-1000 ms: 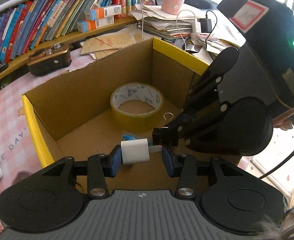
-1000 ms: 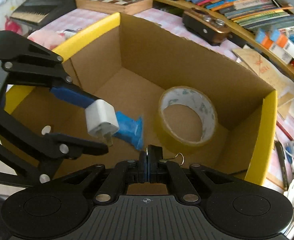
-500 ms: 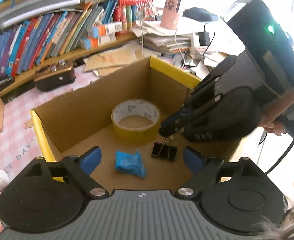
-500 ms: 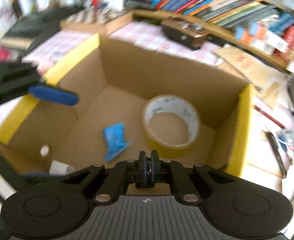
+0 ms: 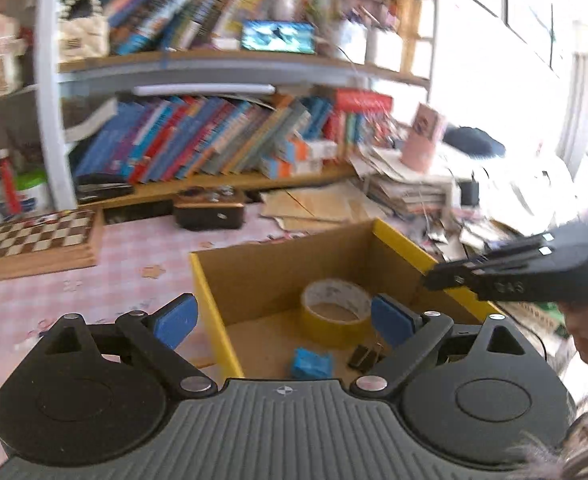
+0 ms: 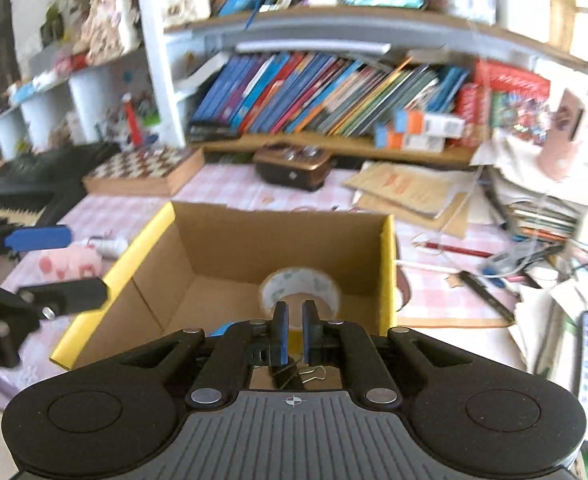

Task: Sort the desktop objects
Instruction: 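Lower into the box and open the left tool while the right tool releases the clip, then lift both open tools out of the box and back away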

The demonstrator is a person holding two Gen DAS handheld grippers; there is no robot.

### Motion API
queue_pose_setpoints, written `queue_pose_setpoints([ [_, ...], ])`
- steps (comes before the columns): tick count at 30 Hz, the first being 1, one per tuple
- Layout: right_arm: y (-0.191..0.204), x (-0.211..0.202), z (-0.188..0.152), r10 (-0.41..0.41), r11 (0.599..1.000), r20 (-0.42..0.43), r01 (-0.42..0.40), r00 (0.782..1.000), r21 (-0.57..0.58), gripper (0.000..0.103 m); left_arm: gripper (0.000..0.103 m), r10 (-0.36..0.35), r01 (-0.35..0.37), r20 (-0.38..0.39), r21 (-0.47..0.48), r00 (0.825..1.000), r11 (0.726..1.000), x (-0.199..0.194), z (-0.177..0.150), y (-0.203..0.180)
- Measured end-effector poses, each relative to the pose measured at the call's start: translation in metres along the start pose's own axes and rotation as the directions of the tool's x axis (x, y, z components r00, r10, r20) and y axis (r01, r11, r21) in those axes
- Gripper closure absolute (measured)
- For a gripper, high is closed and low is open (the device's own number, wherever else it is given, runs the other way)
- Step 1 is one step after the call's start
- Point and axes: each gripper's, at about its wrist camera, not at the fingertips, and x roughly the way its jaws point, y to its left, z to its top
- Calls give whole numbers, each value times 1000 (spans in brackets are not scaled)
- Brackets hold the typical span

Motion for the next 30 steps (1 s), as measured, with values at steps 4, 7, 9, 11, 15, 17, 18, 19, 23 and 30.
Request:
queue_pose_setpoints([
  [4,7,-18,-13,-38,999,38,37,999,31,94,8,31,-30,33,-44,999,999,-23,-9,8],
  [7,14,-32,-23,-75,996,64,71,995,55,94,6,52,-49,42,-70,998,996,-37,-19,13],
  [9,19,-40,-31,-102,993,77,97,992,72,94,6,60,-57,41,-73,997,996,-45,-27,16],
  [11,24,-46,-39,-131,988,87,123,988,88,92,5,65,-62,36,-75,997,995,-54,-36,18],
  [15,35,-57,-58,-186,976,92,174,978,129,83,4,64,-62,21,-78,998,995,-70,-52,21],
  [17,42,-61,-67,-213,968,84,199,973,152,83,4,65,-64,6,-82,998,995,-77,-63,24],
  [18,44,-63,-72,-223,964,80,207,972,168,83,4,67,-66,0,-85,998,994,-81,-67,26],
  [19,47,-65,-77,-233,958,73,216,970,188,83,4,69,-69,-5,-88,998,994,-84,-71,27],
  [23,61,-71,-100,-269,938,36,253,962,237,74,3,72,-75,-38,-109,997,991,-96,-89,34],
  [30,95,-79,-124,-290,933,-5,284,957,221,57,0,69,-75,-63,-109,996,991,-113,-106,50],
])
